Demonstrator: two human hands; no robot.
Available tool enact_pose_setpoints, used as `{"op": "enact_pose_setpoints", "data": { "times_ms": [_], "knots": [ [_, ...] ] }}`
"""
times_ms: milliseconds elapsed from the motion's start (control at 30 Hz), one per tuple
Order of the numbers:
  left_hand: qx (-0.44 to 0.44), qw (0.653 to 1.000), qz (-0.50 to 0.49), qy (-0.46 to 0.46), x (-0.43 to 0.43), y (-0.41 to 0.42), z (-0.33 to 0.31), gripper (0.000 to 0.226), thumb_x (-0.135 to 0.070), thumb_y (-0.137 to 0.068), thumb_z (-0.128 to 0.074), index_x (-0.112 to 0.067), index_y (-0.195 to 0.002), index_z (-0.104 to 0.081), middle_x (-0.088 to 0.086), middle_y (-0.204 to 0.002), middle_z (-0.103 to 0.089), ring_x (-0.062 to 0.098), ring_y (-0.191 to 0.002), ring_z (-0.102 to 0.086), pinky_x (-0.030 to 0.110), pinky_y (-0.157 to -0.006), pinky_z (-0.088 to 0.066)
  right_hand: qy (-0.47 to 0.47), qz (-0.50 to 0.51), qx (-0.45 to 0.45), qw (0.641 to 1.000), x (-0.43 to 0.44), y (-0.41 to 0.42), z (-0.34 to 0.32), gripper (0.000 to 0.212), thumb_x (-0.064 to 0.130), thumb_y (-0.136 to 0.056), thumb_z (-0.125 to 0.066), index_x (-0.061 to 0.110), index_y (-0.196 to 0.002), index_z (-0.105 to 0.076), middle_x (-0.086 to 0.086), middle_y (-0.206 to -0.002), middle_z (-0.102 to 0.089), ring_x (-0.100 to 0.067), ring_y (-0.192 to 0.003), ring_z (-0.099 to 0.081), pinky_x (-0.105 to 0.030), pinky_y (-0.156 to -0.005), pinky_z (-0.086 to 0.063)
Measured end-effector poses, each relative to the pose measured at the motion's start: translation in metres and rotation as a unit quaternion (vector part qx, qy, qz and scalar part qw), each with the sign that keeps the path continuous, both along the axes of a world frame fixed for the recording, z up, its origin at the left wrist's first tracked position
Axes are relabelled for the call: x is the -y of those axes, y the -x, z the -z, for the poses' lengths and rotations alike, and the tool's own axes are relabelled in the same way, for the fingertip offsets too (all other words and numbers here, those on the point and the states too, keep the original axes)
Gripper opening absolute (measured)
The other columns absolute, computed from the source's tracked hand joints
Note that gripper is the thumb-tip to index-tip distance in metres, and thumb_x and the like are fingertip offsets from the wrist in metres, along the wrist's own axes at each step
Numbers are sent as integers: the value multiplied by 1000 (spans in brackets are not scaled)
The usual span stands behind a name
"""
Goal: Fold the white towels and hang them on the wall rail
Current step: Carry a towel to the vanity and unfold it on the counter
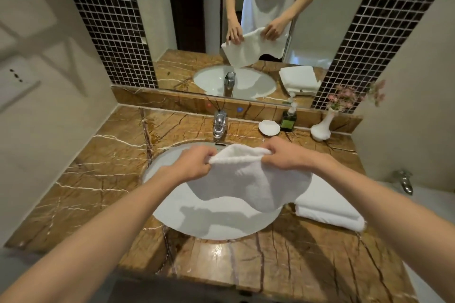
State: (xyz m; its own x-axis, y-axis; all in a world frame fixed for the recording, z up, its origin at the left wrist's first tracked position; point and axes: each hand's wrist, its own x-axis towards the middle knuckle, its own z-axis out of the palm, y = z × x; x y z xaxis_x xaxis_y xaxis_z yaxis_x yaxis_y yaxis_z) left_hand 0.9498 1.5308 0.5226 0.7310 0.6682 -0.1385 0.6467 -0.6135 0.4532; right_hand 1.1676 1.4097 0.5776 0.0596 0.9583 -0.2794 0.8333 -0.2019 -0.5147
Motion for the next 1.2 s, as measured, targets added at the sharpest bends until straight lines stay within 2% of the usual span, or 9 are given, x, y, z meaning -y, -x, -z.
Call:
{"op": "enact_pose_setpoints", "data": {
  "times_ms": [200, 267, 400, 533, 767, 900, 1033, 1100, 1200],
  "knots": [
    [69, 991, -115, -9, 7, -5, 4, 22, -28, -89, -58, -19, -109, -61, 5, -118, -57, 24, -110, -52, 41, -94, -43, -9, 12, -113, 993, -6, 11, 1, 13, 9, -80, -49, 0, -72, -54, -2, -65, -54, -10, -54, -50, -23, -49, -39],
    [90, 975, -200, 29, 13, -11, -4, 29, -34, -91, -54, -12, -110, -59, 7, -112, -57, 24, -98, -55, 37, -84, -47, -9, 19, -125, 992, -9, 13, 6, 16, 14, -78, -49, -1, -75, -54, -3, -66, -55, -13, -57, -53, -28, -52, -41],
    [142, 860, -300, 388, 25, -20, -30, 56, -52, -92, -48, -10, -129, -44, 12, -93, -57, 30, -74, -61, 34, -55, -56, -27, 20, -104, 994, -16, 18, 9, 16, 16, -78, -49, 2, -73, -55, -3, -66, -56, -15, -58, -52, -30, -54, -39],
    [159, 818, -223, 507, 29, -26, -22, 67, -64, -85, -50, -6, -120, -50, 22, -91, -60, 35, -72, -63, 46, -82, -54, -49, 12, -93, 994, -17, 21, 13, 17, 14, -82, -50, 0, -76, -58, -4, -68, -58, -14, -59, -50, -30, -54, -40],
    [230, 799, -216, 511, 35, -44, -15, 13, -22, -89, -55, -19, -90, -67, 13, -88, -66, 28, -81, -63, 44, -82, -56, -63, -12, -98, 993, -16, 17, 20, 15, 10, -83, -54, -2, -77, -60, -4, -69, -56, -12, -60, -44, -30, -55, -34],
    [262, 790, -252, 493, 34, -52, -15, 27, 7, -84, -42, -2, -98, -64, 15, -80, -68, 24, -70, -68, 34, -59, -55, -30, -23, -134, 990, -13, 17, 18, 14, 4, -82, -54, 2, -69, -57, -4, -65, -51, -11, -57, -41, -26, -52, -31],
    [289, 783, -293, 466, 34, -60, -17, 26, 13, -82, -41, 2, -88, -63, 20, -81, -69, 30, -72, -68, 39, -59, -57, -10, 21, -191, 981, -11, 17, 14, 27, 3, -78, -54, 20, -58, -53, 5, -59, -49, -4, -49, -40, -20, -48, -31],
    [295, 777, -313, 459, 35, -62, -16, 21, 11, -83, -46, 2, -90, -64, 20, -84, -68, 29, -72, -68, 37, -58, -56, -4, 29, -190, 981, -13, 17, 14, 11, 16, -79, -58, 15, -69, -61, -1, -67, -57, -9, -57, -47, -25, -55, -35],
    [289, 791, -312, 440, 34, -62, -18, 17, 9, -83, -52, 2, -85, -67, 17, -77, -67, 26, -68, -66, 36, -60, -56, 1, 27, -180, 983, -14, 15, 16, 32, 36, -87, -59, 5, -89, -66, -12, -83, -67, -13, -66, -55, -29, -61, -41]
  ]
}}
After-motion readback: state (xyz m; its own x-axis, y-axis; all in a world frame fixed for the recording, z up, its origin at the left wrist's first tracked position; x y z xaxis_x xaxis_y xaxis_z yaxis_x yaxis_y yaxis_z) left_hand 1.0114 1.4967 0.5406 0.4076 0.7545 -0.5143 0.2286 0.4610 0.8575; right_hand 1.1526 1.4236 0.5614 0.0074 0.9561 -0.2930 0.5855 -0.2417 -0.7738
